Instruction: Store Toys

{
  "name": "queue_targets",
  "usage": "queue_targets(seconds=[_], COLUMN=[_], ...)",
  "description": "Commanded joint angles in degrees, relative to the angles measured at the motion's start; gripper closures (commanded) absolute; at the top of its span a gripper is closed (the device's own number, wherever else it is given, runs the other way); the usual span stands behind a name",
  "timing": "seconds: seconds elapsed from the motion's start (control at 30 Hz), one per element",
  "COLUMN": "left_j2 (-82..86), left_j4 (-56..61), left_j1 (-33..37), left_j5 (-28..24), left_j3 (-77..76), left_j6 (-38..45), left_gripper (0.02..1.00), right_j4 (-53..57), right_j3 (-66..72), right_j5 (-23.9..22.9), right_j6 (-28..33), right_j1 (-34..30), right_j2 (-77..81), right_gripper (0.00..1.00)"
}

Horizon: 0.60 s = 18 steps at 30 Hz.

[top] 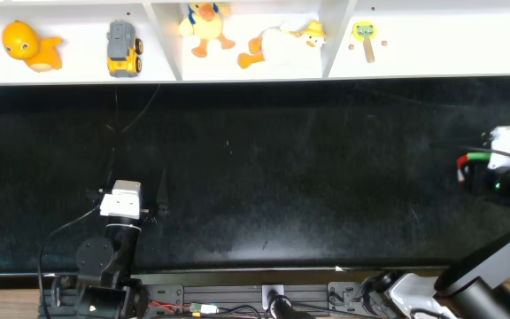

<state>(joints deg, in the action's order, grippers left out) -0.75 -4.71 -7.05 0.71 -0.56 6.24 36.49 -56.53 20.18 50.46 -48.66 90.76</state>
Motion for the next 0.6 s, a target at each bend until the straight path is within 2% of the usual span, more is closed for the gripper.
queue_targets(seconds=[0.03, 0.6], left_j2=[0.61, 0.61], left_j4=[-0.15, -0.15], left_j1=[-0.26, -0.26], left_j5=[0.31, 0.31], left_j3=[0.09, 0.09], left_j6=[1.05, 1.05], left_gripper=[0.02, 0.02], right_j4=[-0.09, 5.97], right_j3=[-7.85, -33.92], right_j5=[0.74, 0.76], right_j6=[-2.97, -12.5], right_j1=[2.64, 15.02], right_j2=[-2.4, 15.04], right_gripper=[0.483, 0.483])
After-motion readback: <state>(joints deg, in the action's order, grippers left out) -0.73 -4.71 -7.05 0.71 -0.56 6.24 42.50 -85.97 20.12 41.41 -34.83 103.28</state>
